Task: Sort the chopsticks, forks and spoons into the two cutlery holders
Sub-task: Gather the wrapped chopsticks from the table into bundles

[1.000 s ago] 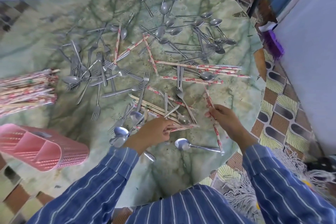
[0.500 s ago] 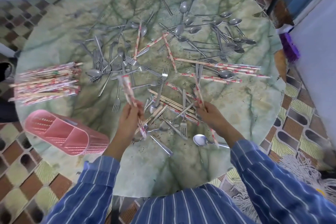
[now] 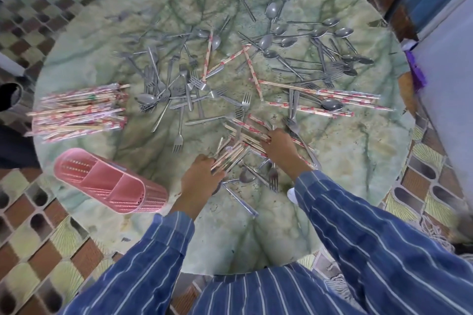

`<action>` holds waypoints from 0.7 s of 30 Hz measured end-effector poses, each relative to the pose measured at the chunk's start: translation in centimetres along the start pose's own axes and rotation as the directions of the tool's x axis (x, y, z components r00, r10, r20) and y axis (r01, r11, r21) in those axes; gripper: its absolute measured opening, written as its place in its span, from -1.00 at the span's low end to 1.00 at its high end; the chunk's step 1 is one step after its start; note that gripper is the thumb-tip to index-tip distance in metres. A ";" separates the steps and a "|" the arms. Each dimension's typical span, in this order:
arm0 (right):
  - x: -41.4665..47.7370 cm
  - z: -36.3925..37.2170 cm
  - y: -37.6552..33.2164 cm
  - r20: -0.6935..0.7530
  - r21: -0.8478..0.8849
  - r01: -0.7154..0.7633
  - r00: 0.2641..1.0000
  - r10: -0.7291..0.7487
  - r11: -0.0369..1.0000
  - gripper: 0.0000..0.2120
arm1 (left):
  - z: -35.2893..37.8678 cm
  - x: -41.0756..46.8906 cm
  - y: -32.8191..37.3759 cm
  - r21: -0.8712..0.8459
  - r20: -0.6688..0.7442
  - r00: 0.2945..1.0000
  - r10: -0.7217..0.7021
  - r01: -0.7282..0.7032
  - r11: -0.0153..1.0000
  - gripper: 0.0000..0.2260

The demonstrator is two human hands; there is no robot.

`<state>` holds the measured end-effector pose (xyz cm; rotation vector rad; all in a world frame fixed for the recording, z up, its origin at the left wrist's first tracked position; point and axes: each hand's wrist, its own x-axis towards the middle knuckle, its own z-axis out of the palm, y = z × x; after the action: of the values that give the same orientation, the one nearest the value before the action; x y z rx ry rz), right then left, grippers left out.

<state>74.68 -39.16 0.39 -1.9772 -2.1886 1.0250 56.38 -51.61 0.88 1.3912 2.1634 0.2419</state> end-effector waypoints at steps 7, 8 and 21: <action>0.5 -1.2 0.9 0.019 -0.001 0.032 0.999 -0.032 0.999 -0.81 | -1.0 0.8 -0.5 0.002 -0.043 0.999 0.006 -0.006 1.000 -0.83; 0.4 -1.1 0.9 0.030 -0.013 0.048 0.998 -0.048 0.999 -0.77 | -1.4 0.9 -0.5 -0.009 -0.054 0.999 0.009 -0.010 1.000 -0.84; 0.3 -0.5 0.6 0.028 0.023 0.037 0.999 -0.038 0.999 -0.89 | -3.4 3.8 0.0 -0.394 0.006 1.000 0.019 -0.015 0.919 -0.76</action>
<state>75.38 -38.64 0.36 -1.9168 -2.2089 1.0752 53.39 -47.78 2.43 1.1742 1.9549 0.6388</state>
